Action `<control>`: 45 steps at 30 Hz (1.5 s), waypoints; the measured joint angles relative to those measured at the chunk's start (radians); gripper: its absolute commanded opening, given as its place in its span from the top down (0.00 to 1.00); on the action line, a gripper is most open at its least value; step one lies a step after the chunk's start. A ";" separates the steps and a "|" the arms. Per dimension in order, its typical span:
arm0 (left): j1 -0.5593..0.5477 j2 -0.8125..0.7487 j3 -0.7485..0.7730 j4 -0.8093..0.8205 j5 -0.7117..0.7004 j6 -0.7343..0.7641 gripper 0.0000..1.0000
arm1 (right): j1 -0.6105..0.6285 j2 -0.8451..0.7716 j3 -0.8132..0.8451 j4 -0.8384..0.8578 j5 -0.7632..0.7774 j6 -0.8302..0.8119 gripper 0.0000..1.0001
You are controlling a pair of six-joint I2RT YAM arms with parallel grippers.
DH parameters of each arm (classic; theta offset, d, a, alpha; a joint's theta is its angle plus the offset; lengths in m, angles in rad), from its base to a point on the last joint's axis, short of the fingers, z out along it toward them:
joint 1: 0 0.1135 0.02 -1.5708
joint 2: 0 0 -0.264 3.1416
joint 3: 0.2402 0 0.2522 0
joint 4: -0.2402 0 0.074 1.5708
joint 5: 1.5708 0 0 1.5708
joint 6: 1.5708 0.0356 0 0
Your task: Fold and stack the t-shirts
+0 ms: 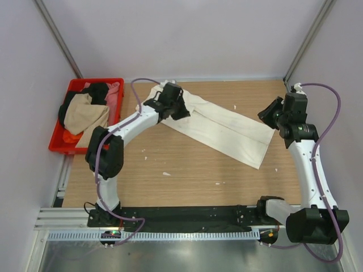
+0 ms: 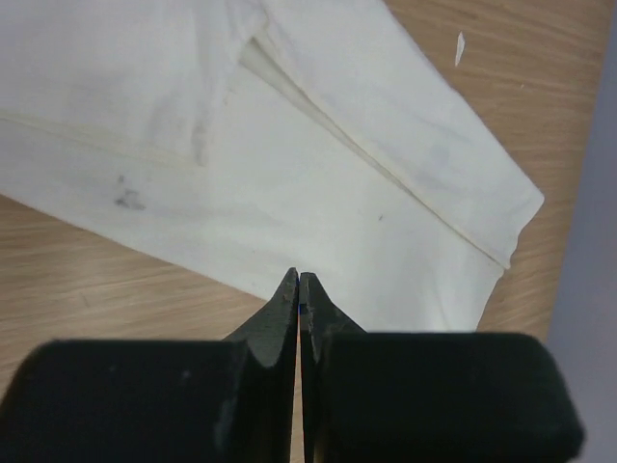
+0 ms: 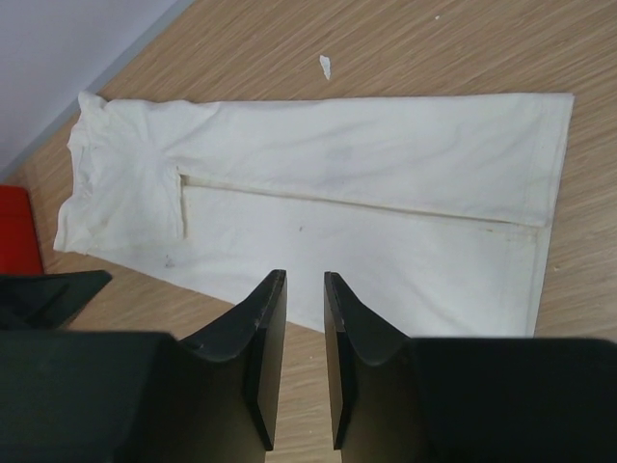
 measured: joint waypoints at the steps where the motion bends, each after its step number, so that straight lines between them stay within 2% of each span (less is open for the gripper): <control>1: -0.022 0.025 0.000 0.011 0.000 -0.008 1.00 | 0.000 -0.006 -0.001 -0.006 -0.007 -0.002 0.73; 11: -0.174 0.325 0.110 0.040 -0.001 -0.055 1.00 | 0.000 -0.018 -0.032 -0.035 -0.079 -0.014 0.74; 23: -0.198 0.349 0.111 0.040 -0.027 -0.091 1.00 | 0.000 0.019 -0.034 -0.045 -0.086 -0.045 0.74; 28: -0.197 0.270 0.010 0.011 -0.081 -0.074 1.00 | 0.000 0.061 0.000 -0.072 -0.081 -0.060 0.74; 37: -0.179 0.001 -0.325 -0.119 -0.220 -0.018 1.00 | 0.000 0.142 0.016 -0.082 -0.082 -0.074 0.73; 42: -0.098 -0.122 -0.470 -0.157 -0.230 -0.001 0.99 | 0.029 0.189 0.005 -0.071 -0.086 -0.074 0.73; 45: -0.019 -0.158 -0.497 -0.214 -0.230 0.023 0.97 | 0.076 0.214 0.000 -0.064 -0.085 -0.072 0.73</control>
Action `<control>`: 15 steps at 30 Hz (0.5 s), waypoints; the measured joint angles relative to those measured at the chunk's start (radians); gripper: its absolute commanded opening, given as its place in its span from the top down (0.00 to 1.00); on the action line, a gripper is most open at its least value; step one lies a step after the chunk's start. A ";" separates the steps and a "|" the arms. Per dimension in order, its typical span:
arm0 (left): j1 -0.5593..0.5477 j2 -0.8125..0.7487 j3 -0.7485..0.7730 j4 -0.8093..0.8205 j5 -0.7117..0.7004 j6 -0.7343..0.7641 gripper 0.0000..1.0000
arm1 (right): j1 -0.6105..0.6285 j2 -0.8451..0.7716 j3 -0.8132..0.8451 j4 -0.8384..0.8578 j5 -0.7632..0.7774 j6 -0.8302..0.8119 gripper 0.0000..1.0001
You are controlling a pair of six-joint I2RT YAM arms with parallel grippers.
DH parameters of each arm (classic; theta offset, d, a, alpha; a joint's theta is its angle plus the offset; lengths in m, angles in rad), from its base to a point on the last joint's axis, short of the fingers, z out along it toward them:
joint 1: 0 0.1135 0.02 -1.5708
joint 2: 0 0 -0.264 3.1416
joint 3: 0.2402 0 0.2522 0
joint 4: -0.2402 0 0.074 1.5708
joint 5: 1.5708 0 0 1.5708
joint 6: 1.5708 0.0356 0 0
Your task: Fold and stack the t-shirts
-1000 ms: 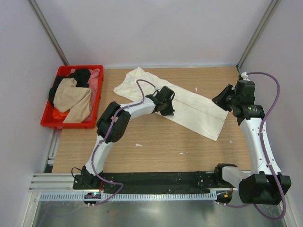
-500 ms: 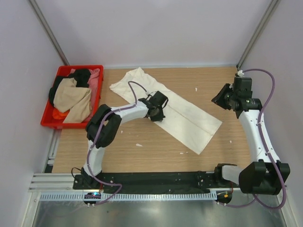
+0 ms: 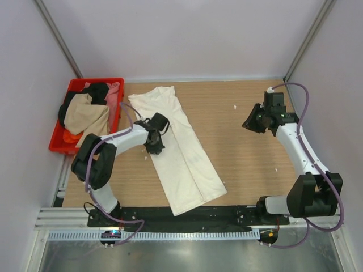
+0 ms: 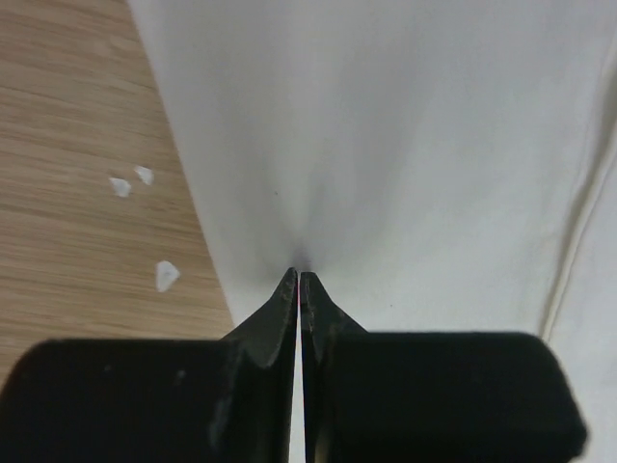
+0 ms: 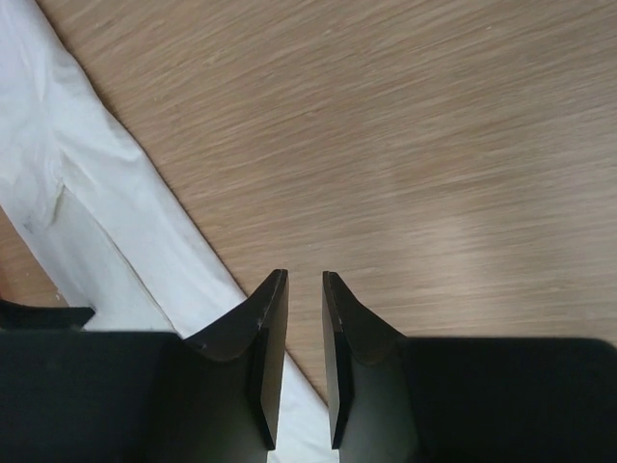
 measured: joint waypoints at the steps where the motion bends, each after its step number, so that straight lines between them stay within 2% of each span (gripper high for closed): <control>1: 0.021 -0.002 0.010 -0.016 0.000 0.007 0.97 | 0.024 0.010 0.000 0.007 0.004 0.000 0.73; 4: 0.079 0.003 0.101 -0.072 -0.002 0.033 0.97 | 0.097 0.046 0.000 0.031 0.017 0.002 0.73; 7: 0.112 0.058 0.281 -0.107 -0.008 0.057 0.97 | 0.148 0.082 0.000 0.047 0.025 0.003 0.72; 11: 0.146 0.209 0.557 -0.119 -0.020 0.083 0.96 | 0.177 0.118 0.000 0.076 0.028 0.007 0.71; 15: 0.167 0.376 0.763 -0.133 -0.033 0.107 0.97 | 0.188 0.149 0.000 0.115 0.032 0.008 0.71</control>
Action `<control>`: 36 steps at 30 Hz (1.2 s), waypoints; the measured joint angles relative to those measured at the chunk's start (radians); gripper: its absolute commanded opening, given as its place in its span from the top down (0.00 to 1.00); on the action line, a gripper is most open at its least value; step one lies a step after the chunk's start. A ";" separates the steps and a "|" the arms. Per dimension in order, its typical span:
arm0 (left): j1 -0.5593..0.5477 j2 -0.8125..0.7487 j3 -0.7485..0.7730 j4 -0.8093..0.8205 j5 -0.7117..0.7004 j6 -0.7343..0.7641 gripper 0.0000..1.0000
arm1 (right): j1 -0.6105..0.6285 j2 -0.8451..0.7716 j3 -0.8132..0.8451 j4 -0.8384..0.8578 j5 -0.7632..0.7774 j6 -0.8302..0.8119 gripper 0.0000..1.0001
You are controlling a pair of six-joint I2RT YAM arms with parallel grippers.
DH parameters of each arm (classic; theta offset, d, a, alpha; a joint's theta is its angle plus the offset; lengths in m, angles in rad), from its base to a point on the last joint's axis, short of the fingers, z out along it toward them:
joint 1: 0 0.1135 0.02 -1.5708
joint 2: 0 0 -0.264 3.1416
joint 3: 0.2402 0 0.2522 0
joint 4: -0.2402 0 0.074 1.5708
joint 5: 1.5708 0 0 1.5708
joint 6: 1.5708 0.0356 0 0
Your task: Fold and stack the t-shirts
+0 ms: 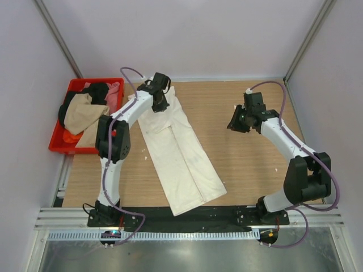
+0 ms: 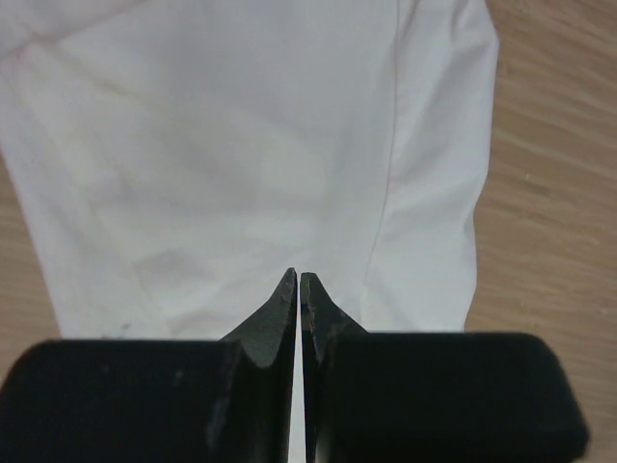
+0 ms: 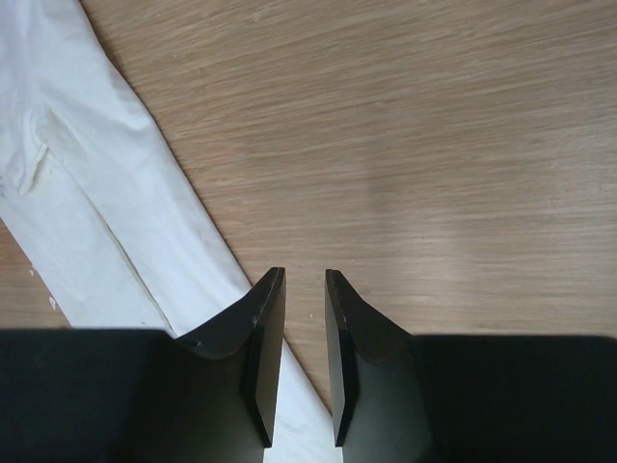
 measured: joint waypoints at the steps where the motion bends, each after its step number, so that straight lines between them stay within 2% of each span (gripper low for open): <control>1: 0.003 0.048 0.053 -0.001 -0.003 0.002 0.96 | 0.001 0.010 0.000 0.008 0.000 0.000 0.71; 5: 0.009 0.218 0.230 -0.025 -0.007 0.011 0.97 | 0.002 0.054 0.001 0.034 0.002 0.004 0.71; 9: 0.009 0.318 0.310 -0.039 -0.005 0.019 0.96 | 0.002 0.085 0.012 0.059 0.006 0.011 0.71; 17: 0.010 0.378 0.367 0.008 0.053 0.024 0.91 | 0.002 0.145 0.064 0.138 0.003 0.036 0.71; 25: 0.016 0.455 0.442 0.165 0.223 0.014 0.87 | 0.002 0.151 0.066 0.147 0.022 0.043 0.70; 33: 0.006 0.495 0.447 0.301 0.397 -0.009 0.82 | 0.003 0.151 0.066 0.145 0.034 0.043 0.70; 36: 0.002 0.453 0.377 0.330 0.418 -0.003 0.77 | 0.003 0.150 0.067 0.137 0.044 0.042 0.70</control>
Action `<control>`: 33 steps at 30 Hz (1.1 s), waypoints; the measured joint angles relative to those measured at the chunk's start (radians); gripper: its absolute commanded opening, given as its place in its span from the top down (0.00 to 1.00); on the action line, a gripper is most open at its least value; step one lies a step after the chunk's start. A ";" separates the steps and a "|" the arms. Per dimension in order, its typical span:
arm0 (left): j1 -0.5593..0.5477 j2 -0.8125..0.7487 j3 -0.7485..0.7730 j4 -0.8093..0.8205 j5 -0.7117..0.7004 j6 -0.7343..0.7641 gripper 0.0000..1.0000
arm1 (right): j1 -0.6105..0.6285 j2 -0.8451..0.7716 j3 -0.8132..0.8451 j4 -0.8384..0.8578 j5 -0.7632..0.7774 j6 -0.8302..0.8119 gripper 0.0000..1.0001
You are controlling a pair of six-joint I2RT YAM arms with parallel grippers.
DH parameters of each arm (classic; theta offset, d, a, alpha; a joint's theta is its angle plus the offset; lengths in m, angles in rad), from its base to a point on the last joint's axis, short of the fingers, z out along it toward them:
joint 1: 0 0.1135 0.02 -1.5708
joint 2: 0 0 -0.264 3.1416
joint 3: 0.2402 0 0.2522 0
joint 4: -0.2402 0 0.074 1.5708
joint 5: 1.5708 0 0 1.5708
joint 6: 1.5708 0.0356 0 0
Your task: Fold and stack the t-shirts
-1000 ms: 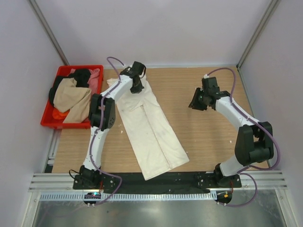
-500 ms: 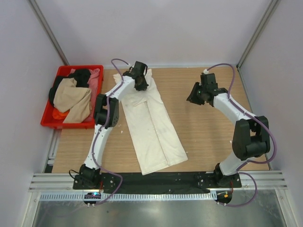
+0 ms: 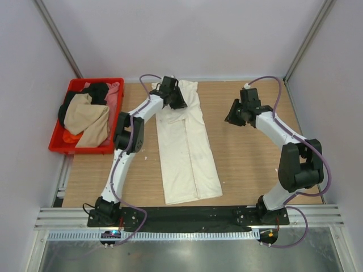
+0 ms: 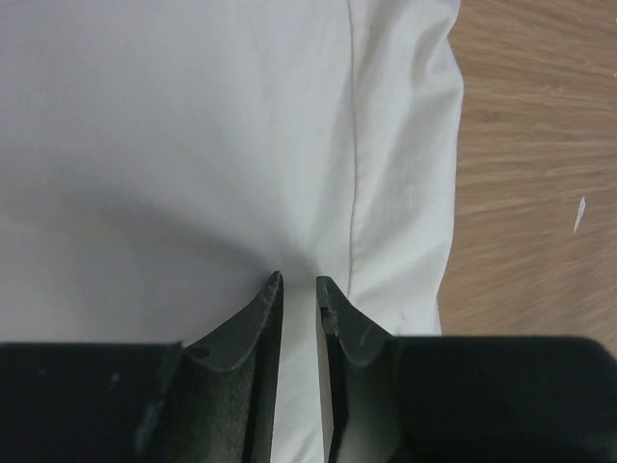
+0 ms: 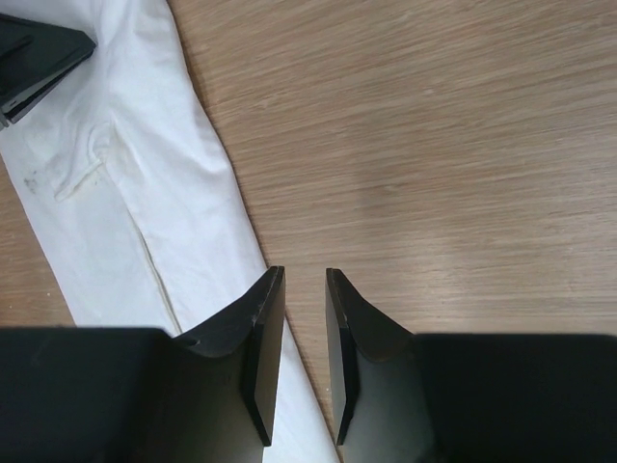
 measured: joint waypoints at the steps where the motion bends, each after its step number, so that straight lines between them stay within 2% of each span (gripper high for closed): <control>1: 0.000 -0.022 -0.033 -0.001 0.003 0.002 0.76 | 0.000 0.000 0.000 -0.006 0.001 0.000 0.70; 4: 0.001 -0.114 -0.143 -0.018 0.007 0.006 0.70 | 0.000 -0.010 -0.002 -0.037 0.001 -0.003 0.70; 7: 0.005 -0.235 -0.248 -0.042 0.007 0.008 0.69 | 0.000 -0.054 -0.028 -0.059 0.002 -0.006 0.70; 10: 0.008 -0.391 -0.375 -0.040 0.018 0.005 0.73 | 0.000 -0.114 -0.060 -0.089 0.003 -0.006 0.70; 13: 0.003 -0.566 -0.547 -0.021 0.025 0.001 0.81 | 0.000 -0.160 -0.071 -0.113 0.000 -0.006 0.70; 17: -0.059 -0.739 -0.792 -0.018 0.006 -0.011 0.90 | 0.000 -0.193 -0.071 -0.130 -0.004 -0.006 0.70; 21: -0.166 -0.800 -1.019 -0.029 -0.034 -0.048 0.92 | 0.001 -0.200 -0.071 -0.165 -0.008 -0.014 0.70; 25: -0.255 -0.805 -1.175 -0.065 -0.059 -0.103 0.94 | 0.001 -0.209 -0.069 -0.187 -0.008 -0.017 0.70; 33: -0.278 -0.898 -1.246 -0.141 -0.219 -0.151 0.95 | 0.001 -0.273 -0.068 -0.205 -0.012 -0.017 0.70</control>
